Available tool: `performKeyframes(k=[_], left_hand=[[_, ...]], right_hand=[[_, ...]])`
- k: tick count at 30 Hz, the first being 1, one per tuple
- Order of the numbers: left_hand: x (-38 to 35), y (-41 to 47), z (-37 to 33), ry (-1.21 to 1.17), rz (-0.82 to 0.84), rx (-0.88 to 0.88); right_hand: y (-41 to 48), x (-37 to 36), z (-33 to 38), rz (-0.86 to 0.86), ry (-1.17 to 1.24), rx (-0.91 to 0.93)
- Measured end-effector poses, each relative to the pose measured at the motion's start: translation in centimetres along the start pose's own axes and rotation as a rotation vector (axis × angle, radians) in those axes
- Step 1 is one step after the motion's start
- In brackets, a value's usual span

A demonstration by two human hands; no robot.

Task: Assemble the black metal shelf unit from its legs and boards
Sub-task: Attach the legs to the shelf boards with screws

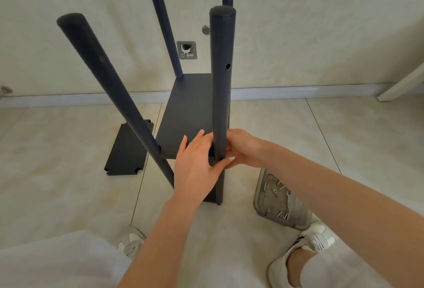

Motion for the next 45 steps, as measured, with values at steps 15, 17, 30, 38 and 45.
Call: performKeyframes(k=[15, 17, 30, 38, 45], left_hand=[[-1.0, -1.0, 0.8, 0.270, -0.027, -0.166], [-1.1, -1.0, 1.1, 0.265, -0.026, -0.158], [-1.1, -1.2, 0.8, 0.252, -0.084, -0.167], [-1.1, -0.9, 0.3, 0.213, -0.100, -0.168], [-1.2, -0.9, 0.5, 0.224, -0.106, -0.180]], right_hand=[[2.1, 5.4, -4.4, 0.134, 0.085, -0.090], [3.3, 7.8, -7.5, 0.081, 0.119, -0.159], [8.6, 12.5, -23.0, -0.443, -0.173, -0.457], [10.9, 12.5, -25.8, -0.507, -0.545, -0.549], [12.6, 12.1, -27.7, -0.499, -0.591, -0.622]])
Point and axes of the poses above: each hand's wrist, its own y-axis towards the middle knuckle, its own x-axis out of the back of the hand, z = x × y, the point moved 9 cm from there along y, towards the middle knuckle, and after that the axes turned 14 degrees about -x, right-handed, at the moved point
